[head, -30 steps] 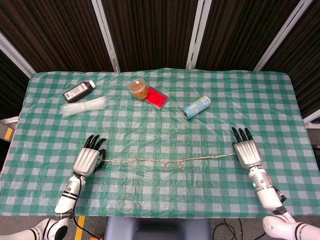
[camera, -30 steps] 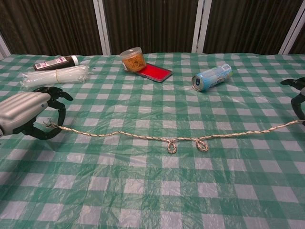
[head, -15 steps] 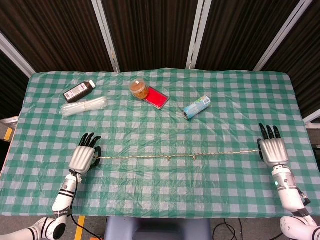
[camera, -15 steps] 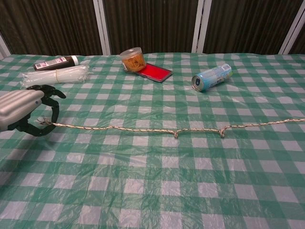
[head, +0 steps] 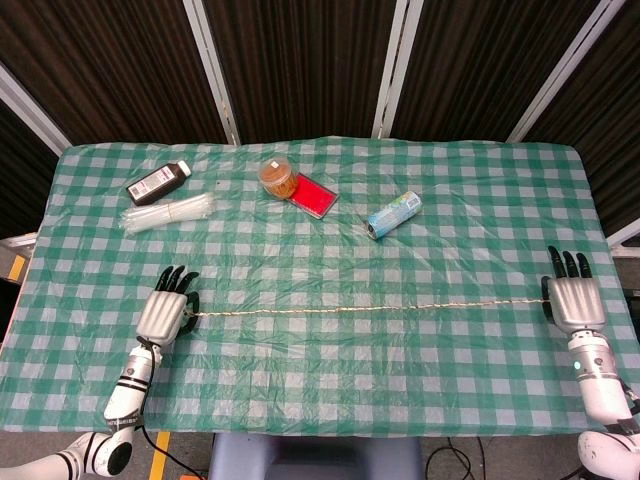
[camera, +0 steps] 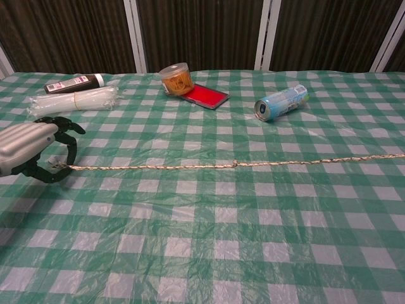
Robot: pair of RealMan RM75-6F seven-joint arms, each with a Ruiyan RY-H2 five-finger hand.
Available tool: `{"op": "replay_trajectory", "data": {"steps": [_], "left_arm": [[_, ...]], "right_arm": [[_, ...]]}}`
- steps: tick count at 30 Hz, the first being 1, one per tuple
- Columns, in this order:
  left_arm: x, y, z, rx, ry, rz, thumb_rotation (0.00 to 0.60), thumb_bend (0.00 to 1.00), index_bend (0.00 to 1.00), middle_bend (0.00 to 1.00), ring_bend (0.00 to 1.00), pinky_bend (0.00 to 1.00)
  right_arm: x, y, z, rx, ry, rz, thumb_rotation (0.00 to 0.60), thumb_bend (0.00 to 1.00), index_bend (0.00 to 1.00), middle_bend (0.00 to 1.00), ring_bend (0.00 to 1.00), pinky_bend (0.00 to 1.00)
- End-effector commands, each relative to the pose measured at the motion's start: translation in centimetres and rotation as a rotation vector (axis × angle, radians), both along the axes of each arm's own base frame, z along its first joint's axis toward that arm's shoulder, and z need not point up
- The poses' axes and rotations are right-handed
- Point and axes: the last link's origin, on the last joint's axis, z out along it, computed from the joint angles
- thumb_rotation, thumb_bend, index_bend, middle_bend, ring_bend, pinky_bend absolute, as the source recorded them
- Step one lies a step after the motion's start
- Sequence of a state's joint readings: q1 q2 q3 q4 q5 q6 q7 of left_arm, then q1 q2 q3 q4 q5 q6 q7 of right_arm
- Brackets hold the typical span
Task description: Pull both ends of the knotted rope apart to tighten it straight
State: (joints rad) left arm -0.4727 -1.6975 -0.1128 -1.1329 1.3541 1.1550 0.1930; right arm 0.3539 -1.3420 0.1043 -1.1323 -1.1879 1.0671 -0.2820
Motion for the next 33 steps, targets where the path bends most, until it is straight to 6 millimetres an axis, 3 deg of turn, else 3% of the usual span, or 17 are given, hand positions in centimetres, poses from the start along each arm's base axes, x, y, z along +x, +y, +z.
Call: {"op": "replay_trajectory", "data": {"steps": [1, 23, 33], "left_arm": [[0.0, 0.1, -0.1, -0.001, 0.001, 0.0, 0.6, 0.41, 0.64, 0.15, 0.03, 0.05], [-0.6, 0.7, -0.6, -0.002, 0.032, 0.021, 0.6, 0.41, 0.64, 0.15, 0.03, 0.05], [-0.7, 0.8, -1.2, -0.018, 0.048, 0.025, 0.6, 0.41, 0.64, 0.15, 0.03, 0.05]], "right_arm": [[-0.2, 0.0, -0.1, 0.0, -0.004, -0.005, 0.6, 0.55, 0.74, 0.03, 0.0, 0.0], [-2.1, 0.0, -0.2, -0.005, 0.008, -0.057, 0.6, 0.55, 0.74, 0.03, 0.0, 0.0], [-2.4, -0.1, -1.4, 0.029, 0.02, -0.056, 0.6, 0.55, 0.74, 0.03, 0.0, 0.0]]}}
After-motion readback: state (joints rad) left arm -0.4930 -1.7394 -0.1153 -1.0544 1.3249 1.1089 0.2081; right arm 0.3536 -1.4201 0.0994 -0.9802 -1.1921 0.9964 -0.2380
